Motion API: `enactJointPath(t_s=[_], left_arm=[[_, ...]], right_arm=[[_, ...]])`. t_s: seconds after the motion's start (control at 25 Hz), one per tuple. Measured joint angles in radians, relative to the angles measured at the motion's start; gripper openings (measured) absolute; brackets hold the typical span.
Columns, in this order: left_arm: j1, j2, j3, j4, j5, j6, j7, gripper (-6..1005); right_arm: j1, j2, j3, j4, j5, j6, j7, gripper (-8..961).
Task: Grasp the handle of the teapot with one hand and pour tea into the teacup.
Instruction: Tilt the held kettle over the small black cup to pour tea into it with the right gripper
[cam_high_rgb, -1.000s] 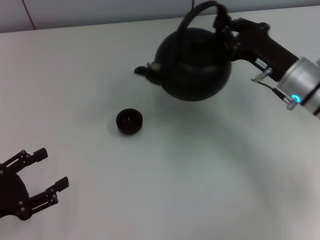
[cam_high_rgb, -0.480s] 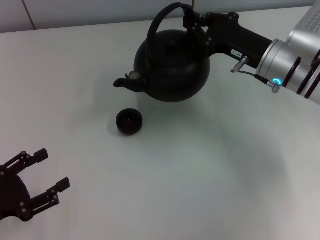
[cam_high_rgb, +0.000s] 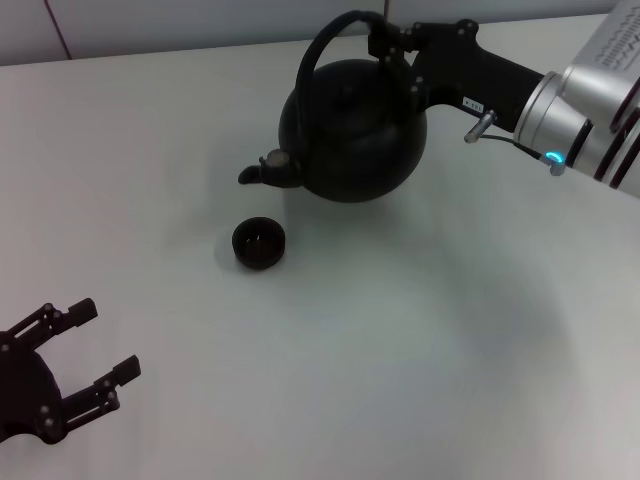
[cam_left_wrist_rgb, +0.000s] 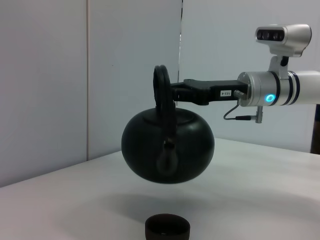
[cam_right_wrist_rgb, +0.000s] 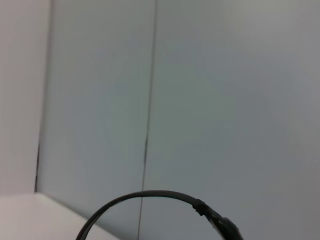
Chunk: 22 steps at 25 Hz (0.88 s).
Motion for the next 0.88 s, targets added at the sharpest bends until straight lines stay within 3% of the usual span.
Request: enactJointPath(t_s=[0.32,0.88], left_arm=[[-0.002,0.002,0.000,0.000,0.000,0.000,0.000,805],[-0.006,0.002,0.000,0.000,0.000,0.000,0.000,805]], right_arm=[[0.009,0.002,-0.030,-0.001,0.005,0.002,-0.198,87],[0.035,0.004,-0.035,0.007,0.004,0.014,-0.366,87]])
